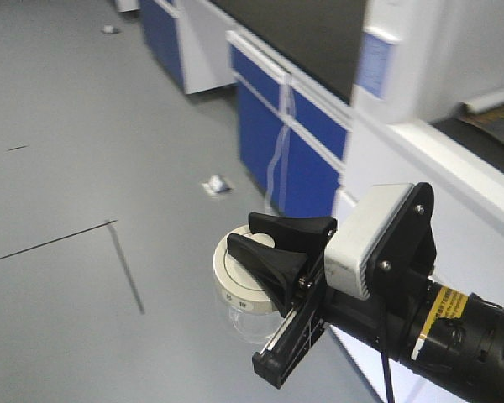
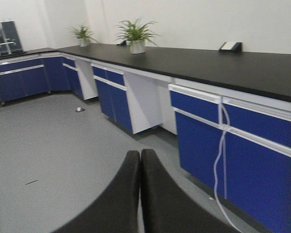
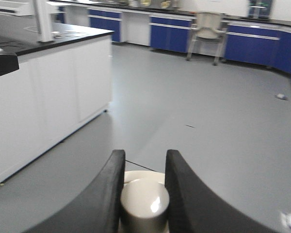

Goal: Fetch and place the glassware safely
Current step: 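Hold the jar in the right gripper while the base turns away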

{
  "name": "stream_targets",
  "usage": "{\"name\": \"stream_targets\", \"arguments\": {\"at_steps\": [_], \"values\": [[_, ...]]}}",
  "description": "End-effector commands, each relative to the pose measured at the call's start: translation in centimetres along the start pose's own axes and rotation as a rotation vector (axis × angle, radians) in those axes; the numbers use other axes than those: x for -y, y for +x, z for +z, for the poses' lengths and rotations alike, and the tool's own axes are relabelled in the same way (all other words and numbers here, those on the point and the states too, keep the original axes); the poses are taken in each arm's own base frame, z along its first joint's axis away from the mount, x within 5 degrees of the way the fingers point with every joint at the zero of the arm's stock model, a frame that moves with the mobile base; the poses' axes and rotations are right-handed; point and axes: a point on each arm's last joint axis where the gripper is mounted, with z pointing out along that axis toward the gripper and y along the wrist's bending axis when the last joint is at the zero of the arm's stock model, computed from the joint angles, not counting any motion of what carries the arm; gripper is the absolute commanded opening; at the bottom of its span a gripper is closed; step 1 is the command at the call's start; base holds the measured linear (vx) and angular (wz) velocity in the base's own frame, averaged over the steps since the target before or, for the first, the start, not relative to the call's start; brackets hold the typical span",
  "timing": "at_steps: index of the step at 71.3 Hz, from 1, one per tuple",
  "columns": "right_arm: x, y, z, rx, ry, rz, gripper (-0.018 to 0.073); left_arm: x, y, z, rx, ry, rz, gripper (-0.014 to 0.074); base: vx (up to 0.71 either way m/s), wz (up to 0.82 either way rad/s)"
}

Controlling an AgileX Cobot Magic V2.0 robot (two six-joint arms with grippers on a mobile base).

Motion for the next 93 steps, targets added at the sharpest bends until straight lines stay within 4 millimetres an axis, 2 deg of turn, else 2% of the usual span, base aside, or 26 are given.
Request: {"name": "stream_targets", "arguments": {"at_steps": [1,54,72,93], "values": [[0.09,-2.48,-0.39,0.157,-0.001,-0.009,-0.0003,-0.04,-1.64,-0.01,0.097,0.001,-0.017,-0.0007,0.19,0.76],[0.09,-2.48,-0.39,0.157,-0.001,-0.009,-0.0003,-0.04,-1.64,-0.01,0.097,0.001,-0.017,-0.0007,0.26,0.8],[0.09,-2.48,-0.39,0.157,-0.001,-0.009,-0.0003,-0.04,-1.64,-0.01,0.097,0.001,-0.017,-0.0007,0.35,0.33],[0.09,-2.48,-0.39,0.157,-0.001,-0.009,-0.0003,-0.04,-1.64,-0.01,0.097,0.001,-0.017,-0.0007,0.41,-0.06]]}}
